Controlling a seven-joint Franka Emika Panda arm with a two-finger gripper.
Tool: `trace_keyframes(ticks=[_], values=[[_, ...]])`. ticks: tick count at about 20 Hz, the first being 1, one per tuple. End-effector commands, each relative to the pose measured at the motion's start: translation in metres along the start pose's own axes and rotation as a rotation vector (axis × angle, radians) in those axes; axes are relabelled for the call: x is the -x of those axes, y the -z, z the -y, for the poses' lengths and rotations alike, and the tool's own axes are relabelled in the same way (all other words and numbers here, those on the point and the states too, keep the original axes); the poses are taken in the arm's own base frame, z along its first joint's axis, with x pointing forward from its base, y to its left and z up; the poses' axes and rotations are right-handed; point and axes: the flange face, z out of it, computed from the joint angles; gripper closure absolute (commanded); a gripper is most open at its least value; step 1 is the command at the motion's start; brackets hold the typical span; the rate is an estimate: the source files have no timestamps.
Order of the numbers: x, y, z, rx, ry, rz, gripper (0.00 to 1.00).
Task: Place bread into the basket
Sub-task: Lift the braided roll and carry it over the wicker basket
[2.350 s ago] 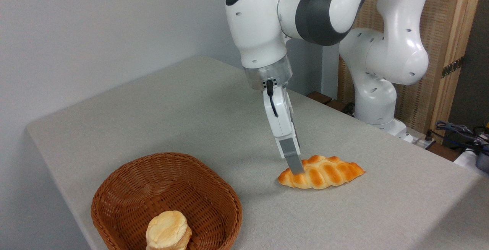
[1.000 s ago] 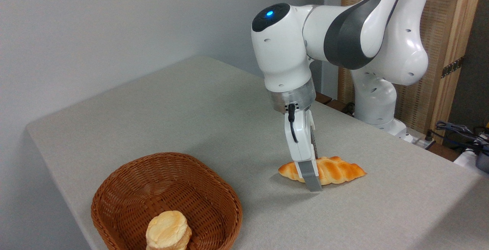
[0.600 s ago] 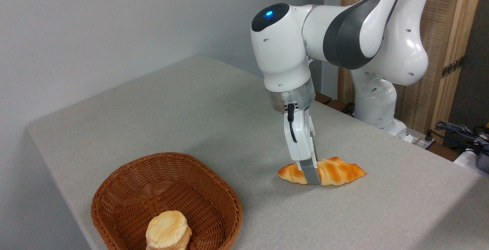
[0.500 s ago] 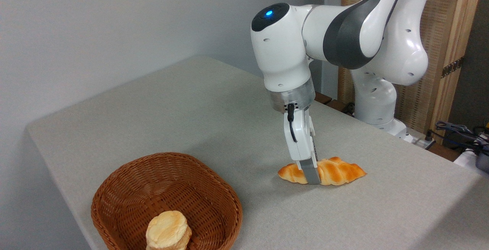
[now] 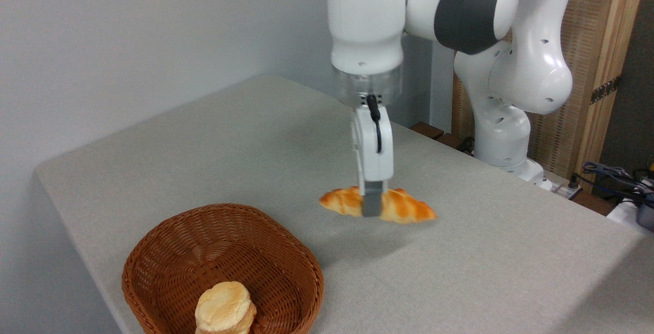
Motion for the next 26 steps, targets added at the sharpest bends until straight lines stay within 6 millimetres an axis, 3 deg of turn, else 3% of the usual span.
trace_keyframes(ticks=[1, 4, 6, 14, 16, 18, 20, 23, 26], values=[[-0.025, 0.031, 0.065, -0.036, 0.147, -0.082, 0.62], [-0.047, 0.054, 0.108, -0.084, 0.245, -0.152, 0.62], [-0.062, 0.058, 0.130, -0.100, 0.303, -0.156, 0.62], [-0.140, 0.030, 0.159, -0.082, 0.511, -0.155, 0.58], [-0.153, 0.018, 0.163, -0.075, 0.518, -0.150, 0.51], [-0.154, 0.013, 0.170, -0.104, 0.507, -0.156, 0.30], [-0.157, 0.005, 0.177, -0.130, 0.509, -0.164, 0.27], [-0.163, 0.002, 0.177, -0.129, 0.498, -0.166, 0.01], [-0.164, 0.001, 0.176, -0.126, 0.495, -0.166, 0.00]])
